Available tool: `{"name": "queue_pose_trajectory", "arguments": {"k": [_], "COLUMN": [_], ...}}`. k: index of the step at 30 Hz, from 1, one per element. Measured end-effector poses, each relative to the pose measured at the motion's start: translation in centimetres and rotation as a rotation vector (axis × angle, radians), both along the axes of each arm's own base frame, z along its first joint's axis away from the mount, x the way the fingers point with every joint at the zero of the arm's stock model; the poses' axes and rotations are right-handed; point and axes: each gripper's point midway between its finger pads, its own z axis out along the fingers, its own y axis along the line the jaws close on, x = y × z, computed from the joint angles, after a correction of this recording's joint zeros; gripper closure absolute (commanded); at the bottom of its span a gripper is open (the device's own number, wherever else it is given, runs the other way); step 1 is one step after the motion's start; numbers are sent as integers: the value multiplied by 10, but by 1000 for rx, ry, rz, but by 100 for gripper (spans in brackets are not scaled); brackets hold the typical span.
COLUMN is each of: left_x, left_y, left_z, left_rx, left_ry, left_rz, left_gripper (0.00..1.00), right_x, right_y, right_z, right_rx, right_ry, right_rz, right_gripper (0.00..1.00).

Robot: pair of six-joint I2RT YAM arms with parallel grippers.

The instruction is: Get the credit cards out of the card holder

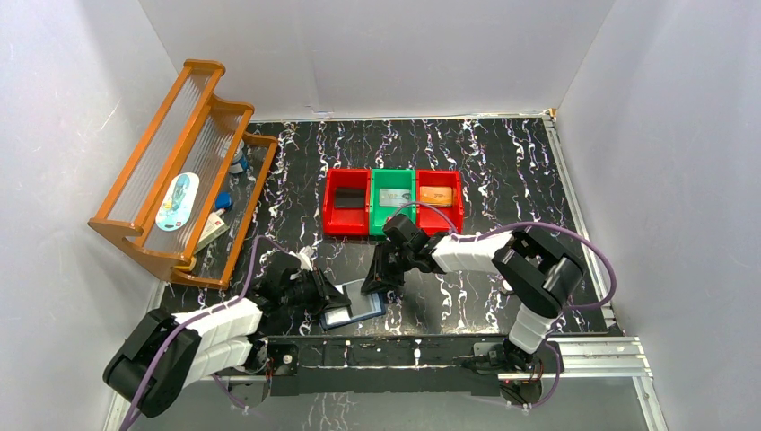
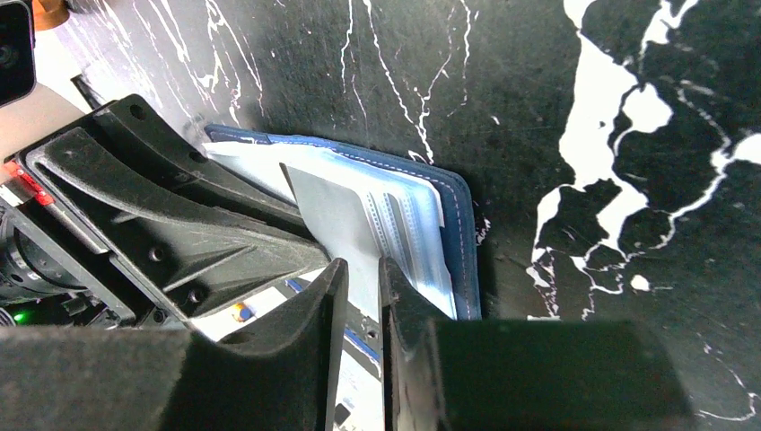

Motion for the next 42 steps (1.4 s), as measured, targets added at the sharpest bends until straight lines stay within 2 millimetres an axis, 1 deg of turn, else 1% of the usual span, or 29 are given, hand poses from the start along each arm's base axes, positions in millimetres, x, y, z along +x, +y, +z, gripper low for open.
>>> {"name": "queue_pose_trajectory", "arguments": {"k": [4,9,11,14,24,32,42], "left_x": [0,1,1,1,0,-1,1], "left_y": [-2,-3,-3,-2,1,8,18], "left_z": [1,1,1,-1,-2,-1,2], "left_rx": [-29,-77,-84,-80,-42,4,90], "left_ry": [4,21,29,40,42,15,-6], "left_rz": [15,50,56,60,51,58,45], "left_gripper": [80,83,88,100,100,100,100], "right_x": [-1,-3,-5,-5,-5,-4,-4], "right_y": [3,4,5,6,6,7,10], "right_z": [0,0,0,0,-1,-2,-3], "right_rx": [15,39,49,56,51,17,15], "right_ry": [17,31,40,41,44,41,45], "right_rz": [1,-3,0,-1,-4,-11,-10], "right_gripper": [73,74,74,74,73,73,74]}}
